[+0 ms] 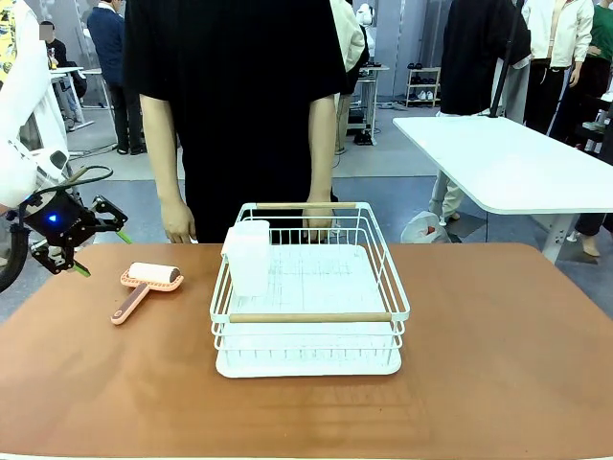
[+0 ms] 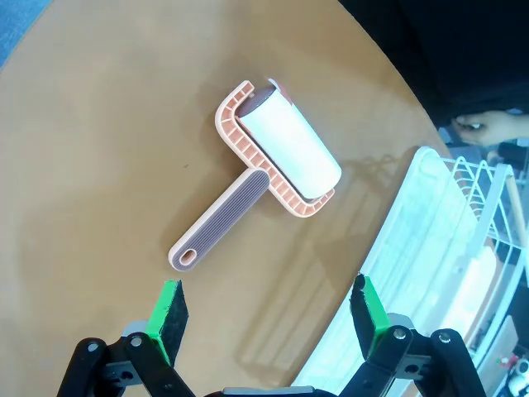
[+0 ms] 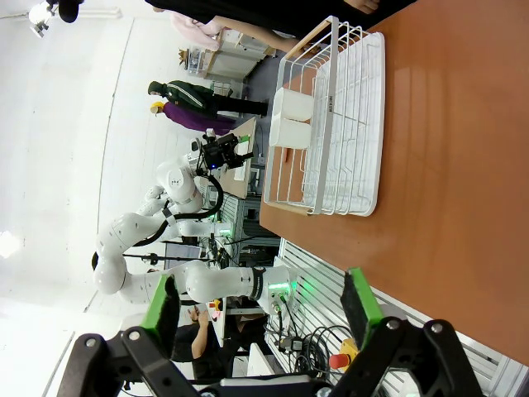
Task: Clean the table.
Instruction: Place the Lint Roller down when the Dish drying rack is positioned in the middle of the table.
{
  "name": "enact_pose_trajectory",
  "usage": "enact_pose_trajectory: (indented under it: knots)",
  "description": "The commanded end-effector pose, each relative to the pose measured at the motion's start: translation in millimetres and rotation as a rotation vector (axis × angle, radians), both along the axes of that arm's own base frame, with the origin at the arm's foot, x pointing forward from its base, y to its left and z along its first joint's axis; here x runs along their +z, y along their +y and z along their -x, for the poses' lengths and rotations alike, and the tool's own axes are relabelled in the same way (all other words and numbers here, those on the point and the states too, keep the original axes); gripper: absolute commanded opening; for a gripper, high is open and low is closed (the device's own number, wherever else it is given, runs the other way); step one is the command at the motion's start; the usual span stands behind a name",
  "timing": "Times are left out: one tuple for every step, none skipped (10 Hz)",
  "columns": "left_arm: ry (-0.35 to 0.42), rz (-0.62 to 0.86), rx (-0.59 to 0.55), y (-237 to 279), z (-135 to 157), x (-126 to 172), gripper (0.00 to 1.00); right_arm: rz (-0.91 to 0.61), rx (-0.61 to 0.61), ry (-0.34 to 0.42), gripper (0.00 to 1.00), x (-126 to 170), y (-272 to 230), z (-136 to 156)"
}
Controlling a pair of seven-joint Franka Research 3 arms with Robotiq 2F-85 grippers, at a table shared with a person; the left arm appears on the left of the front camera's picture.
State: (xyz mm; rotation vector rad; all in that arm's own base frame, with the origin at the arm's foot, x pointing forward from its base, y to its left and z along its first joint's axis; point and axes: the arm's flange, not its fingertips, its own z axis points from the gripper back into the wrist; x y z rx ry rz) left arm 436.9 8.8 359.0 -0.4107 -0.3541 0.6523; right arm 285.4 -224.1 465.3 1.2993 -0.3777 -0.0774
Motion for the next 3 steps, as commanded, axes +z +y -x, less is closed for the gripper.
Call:
enact_pose_trajectory:
  knots:
    - [-0.012,0.021,0.034,-1.9,-0.3,-1.4,1.0,-0.01,0.0,-0.014,1.0,3.2,-0.4,1.6]
    - [-0.012,0.021,0.034,-1.9,-0.3,-1.4,1.0,-0.01,0.0,-0.014,1.0,3.2,-0.4,1.6]
    - [-0.012,0.021,0.034,-1.9,-0.3,-1.4,1.0,-0.01,0.0,-0.014,1.0,3.2,-0.4,1.6]
